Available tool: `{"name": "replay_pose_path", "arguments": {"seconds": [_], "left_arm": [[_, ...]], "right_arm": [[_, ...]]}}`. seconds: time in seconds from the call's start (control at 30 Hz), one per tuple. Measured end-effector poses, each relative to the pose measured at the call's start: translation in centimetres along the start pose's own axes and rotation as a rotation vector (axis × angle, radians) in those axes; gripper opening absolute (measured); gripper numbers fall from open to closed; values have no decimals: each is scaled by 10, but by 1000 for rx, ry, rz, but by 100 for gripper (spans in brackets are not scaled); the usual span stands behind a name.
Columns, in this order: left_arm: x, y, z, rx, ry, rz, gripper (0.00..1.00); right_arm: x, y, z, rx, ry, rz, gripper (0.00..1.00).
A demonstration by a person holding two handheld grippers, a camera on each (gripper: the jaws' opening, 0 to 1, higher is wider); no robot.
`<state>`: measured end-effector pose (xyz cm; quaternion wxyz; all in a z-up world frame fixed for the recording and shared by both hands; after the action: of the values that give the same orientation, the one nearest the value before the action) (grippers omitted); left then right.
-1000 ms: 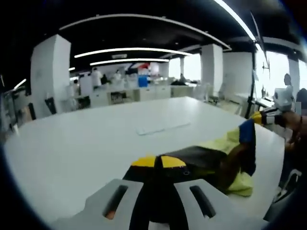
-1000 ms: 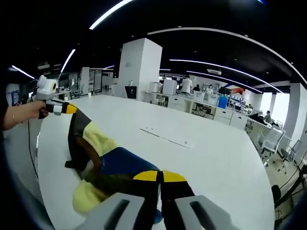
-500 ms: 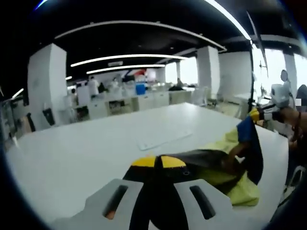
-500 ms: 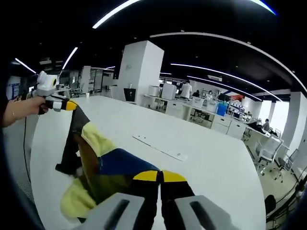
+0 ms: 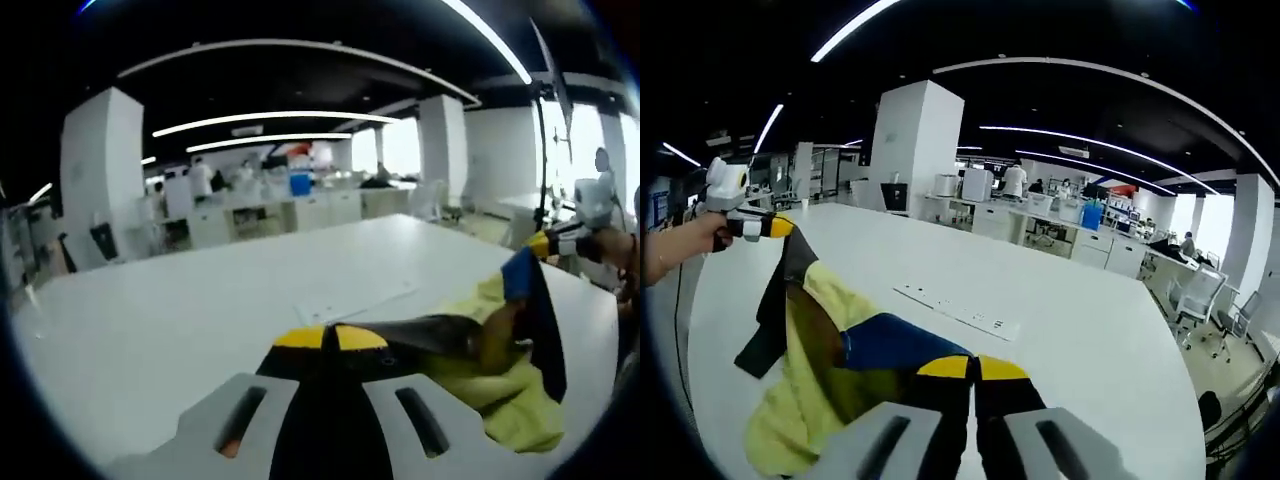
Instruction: Fold the garment on the visible template until the final outline fits inside the template.
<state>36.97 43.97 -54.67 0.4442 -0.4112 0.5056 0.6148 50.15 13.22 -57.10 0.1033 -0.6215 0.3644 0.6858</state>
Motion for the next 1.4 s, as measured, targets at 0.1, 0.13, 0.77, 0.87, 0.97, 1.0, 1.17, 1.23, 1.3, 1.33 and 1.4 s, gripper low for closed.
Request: {"name": "replay_pose_path", "arguments": {"seconds": [0.1, 0.13, 0.77, 0.87, 0.97, 1.0, 1.17, 1.23, 1.3, 1.33, 1.4], "left_arm": [[0, -10, -2, 10, 22, -16, 0], [2, -14, -1, 7, 33, -9, 0], [64, -79, 11, -13, 81, 129, 0], [73, -90, 14, -18, 95, 148, 0], [79, -99, 14, -22, 116, 154, 0], [83, -103, 14, -24, 117, 161, 0], [94, -118, 12, -25, 107, 188, 0], [98, -123, 13, -27, 108, 197, 0], [102, -126, 14, -29, 109, 206, 0], [103, -128, 14, -29, 107, 208, 0], [107, -131, 15, -29, 101, 218, 0]], "right_arm": [[9, -11, -7, 19, -61, 27, 0], [9, -14, -9, 25, -53, 21, 0], [49, -85, -36, 99, -152, 86, 0], [56, -97, -41, 107, -157, 94, 0], [64, -108, -45, 119, -170, 112, 0], [66, -110, -46, 122, -175, 118, 0], [80, -121, -49, 136, -181, 150, 0], [83, -124, -51, 138, -181, 158, 0], [86, -126, -53, 139, -181, 164, 0], [86, -126, -53, 139, -181, 164, 0], [88, -128, -54, 140, -178, 168, 0]]}}
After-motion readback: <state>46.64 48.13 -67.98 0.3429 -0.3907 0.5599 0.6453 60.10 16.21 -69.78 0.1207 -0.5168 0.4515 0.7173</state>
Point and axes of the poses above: the point that each gripper's makers call its tool centre point, and the gripper's own axes: y roughly backward along the fingers, z roughly to its left, x roughly out of its underside, the point moved 1 cm from there along y, roughly backward along the fingers, and after that the axes turned 5 degrees about -y, right-handed, at the moved point
